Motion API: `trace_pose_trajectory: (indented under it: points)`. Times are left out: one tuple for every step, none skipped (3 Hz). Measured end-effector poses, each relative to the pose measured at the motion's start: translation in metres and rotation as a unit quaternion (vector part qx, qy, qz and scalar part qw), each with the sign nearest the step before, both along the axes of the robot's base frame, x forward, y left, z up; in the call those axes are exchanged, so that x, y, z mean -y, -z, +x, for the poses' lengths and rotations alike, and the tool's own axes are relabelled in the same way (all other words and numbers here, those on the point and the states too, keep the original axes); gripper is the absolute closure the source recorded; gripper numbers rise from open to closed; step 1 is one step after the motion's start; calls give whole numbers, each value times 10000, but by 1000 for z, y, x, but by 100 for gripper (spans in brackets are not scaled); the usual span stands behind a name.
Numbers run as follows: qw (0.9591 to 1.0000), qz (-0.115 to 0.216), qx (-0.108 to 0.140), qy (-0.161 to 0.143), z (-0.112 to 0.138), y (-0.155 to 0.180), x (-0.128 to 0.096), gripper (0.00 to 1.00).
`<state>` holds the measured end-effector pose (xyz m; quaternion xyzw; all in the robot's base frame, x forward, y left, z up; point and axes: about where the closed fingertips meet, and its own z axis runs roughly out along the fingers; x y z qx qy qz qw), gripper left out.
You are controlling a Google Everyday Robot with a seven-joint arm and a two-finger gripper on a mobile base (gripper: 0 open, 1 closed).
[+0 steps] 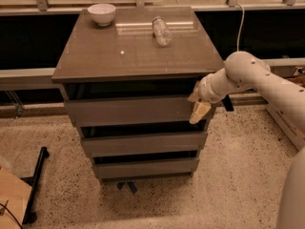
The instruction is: Close top drawer
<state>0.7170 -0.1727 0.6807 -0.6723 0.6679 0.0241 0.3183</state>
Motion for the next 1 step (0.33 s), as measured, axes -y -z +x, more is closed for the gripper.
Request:
trace_pose_trajectory:
  points:
    - [10000,0,0,0,-9,0,0,0]
